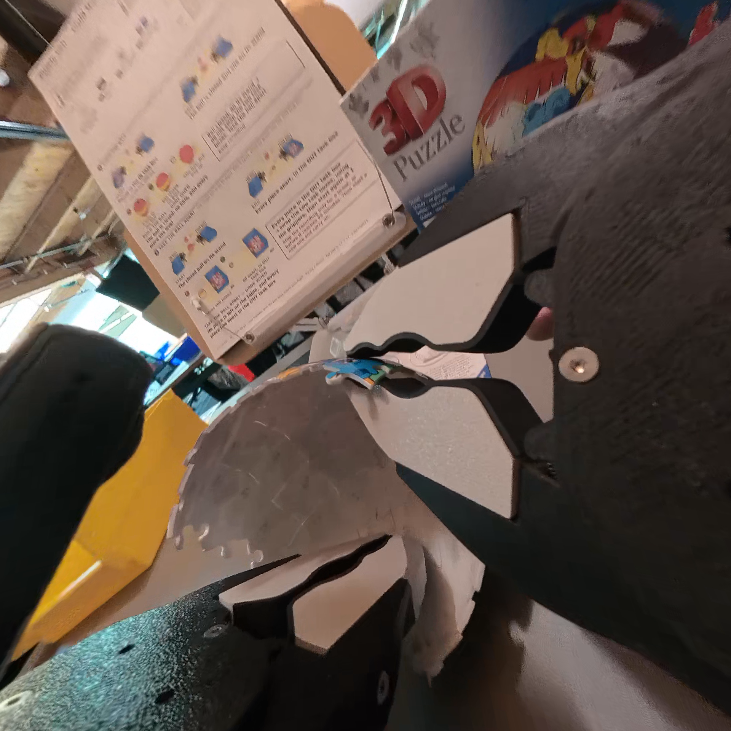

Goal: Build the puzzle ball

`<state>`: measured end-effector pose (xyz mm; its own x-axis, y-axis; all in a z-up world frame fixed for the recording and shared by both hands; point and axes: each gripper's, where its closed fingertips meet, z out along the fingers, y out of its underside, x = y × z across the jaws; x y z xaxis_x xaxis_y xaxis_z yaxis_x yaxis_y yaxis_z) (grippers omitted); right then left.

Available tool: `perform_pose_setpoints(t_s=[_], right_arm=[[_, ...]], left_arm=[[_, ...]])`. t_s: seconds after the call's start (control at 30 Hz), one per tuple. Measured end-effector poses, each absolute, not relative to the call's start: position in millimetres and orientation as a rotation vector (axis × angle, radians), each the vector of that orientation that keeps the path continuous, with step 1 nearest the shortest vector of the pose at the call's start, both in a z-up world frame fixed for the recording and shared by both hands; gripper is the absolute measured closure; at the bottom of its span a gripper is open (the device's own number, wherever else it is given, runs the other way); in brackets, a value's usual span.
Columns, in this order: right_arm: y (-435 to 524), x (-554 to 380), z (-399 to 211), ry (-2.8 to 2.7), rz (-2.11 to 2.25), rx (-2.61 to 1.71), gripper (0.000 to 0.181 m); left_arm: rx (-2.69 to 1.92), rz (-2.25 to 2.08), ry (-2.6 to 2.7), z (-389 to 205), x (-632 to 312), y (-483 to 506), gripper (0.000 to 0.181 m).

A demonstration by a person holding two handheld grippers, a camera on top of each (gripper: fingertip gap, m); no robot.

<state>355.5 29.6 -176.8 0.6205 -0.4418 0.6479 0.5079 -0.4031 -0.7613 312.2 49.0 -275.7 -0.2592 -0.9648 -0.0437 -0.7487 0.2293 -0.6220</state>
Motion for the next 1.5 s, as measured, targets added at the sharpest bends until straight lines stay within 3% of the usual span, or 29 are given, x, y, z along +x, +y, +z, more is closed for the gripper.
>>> perform_pose_setpoints(t_s=[0.5, 1.5], right_arm=[[38, 330, -163, -0.209, -1.435, -1.622, 0.177], [26, 332, -168, 0.032, -1.186, -1.611, 0.169]], left_arm=[[-1.689, -0.867, 2.019, -262, 292, 68, 0.181], [-1.399, -0.549, 2.211, -276, 299, 53, 0.181]])
